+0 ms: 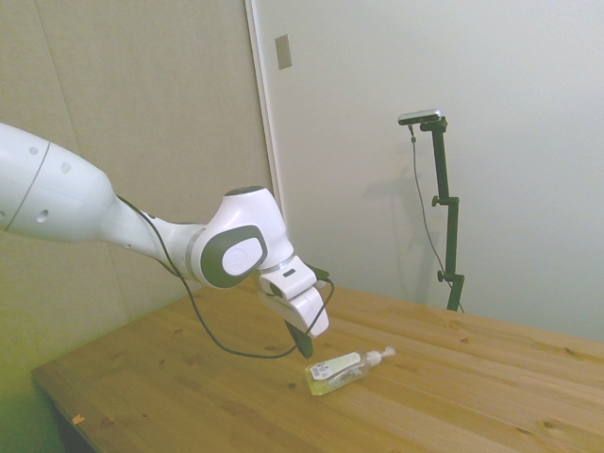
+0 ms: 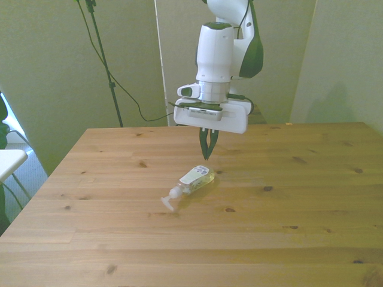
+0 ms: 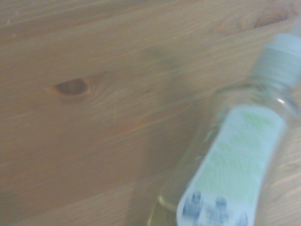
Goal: Knock down the sanitizer
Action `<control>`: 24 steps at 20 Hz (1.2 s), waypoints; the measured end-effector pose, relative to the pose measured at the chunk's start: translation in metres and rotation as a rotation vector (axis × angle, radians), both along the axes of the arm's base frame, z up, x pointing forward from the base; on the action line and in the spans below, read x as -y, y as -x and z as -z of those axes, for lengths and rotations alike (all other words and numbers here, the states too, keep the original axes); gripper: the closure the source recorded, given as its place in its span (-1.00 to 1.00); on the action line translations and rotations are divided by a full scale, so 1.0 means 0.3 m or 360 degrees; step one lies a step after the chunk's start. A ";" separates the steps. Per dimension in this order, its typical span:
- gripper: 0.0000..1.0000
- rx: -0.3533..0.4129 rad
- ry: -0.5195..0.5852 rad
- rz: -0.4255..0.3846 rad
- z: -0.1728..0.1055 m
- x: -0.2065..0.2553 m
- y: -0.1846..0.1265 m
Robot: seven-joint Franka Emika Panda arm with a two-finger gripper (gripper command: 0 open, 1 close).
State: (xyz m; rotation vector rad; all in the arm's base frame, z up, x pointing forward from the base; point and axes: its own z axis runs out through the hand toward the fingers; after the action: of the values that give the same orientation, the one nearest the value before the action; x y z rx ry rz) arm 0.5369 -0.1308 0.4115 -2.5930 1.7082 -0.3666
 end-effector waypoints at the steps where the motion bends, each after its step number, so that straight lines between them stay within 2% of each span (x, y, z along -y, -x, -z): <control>1: 1.00 0.0002 0.0002 0.0011 0.005 0.015 -0.015; 11: 1.00 0.0042 0.0022 0.0124 0.027 0.153 -0.123; 12: -1.00 0.0043 0.0022 0.0131 0.030 0.162 -0.131; 18: -1.00 0.0067 -0.0002 0.0161 0.019 0.183 -0.149; 24: -1.00 0.0081 -0.0004 0.0136 -0.010 0.175 -0.136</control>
State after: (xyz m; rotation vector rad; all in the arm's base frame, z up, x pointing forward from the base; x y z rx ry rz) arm 0.5775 -0.1833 0.4146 -2.4917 1.8052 -0.4282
